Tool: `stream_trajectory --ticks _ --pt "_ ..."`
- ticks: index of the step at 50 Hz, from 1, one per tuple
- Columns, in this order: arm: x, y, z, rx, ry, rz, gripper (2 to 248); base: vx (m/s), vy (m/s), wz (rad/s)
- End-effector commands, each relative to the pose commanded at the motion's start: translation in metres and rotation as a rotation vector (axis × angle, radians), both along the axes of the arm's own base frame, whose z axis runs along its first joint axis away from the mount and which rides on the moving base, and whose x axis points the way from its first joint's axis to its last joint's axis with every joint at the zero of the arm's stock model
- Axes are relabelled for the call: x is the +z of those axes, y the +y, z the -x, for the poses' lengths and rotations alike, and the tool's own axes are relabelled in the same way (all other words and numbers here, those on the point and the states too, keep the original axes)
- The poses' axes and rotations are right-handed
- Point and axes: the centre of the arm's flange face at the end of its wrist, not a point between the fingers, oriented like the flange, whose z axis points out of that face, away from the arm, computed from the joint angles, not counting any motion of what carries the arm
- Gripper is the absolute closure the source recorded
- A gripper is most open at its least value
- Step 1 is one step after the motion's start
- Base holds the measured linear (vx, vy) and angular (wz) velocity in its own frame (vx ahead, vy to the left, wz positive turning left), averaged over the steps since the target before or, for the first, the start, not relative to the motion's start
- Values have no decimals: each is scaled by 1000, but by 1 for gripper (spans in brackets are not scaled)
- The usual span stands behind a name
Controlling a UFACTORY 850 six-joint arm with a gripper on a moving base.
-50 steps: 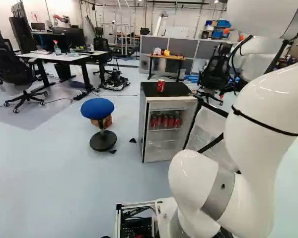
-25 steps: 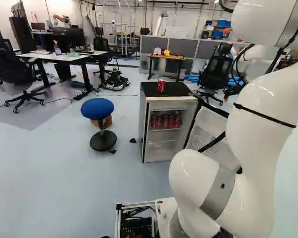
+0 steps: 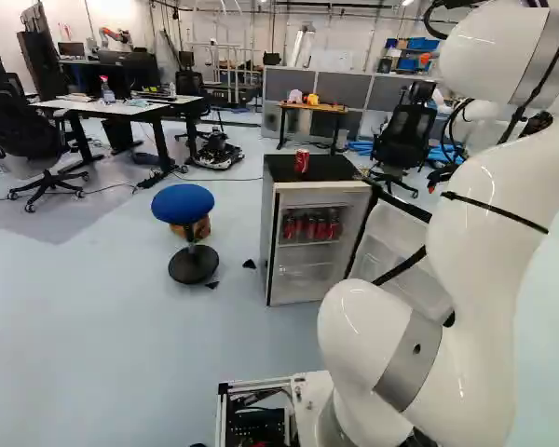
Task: Grab a drink from the fridge
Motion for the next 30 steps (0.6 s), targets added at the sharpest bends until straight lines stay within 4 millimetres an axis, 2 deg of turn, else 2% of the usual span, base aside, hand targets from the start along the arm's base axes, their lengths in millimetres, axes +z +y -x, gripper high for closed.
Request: stream_trajectory --ticks 10,30 --pt "-5 -18 -9 -6 -1 0 3 0 0 0" --pt "-36 -53 -30 -12 27 -37 3 0 0 0"
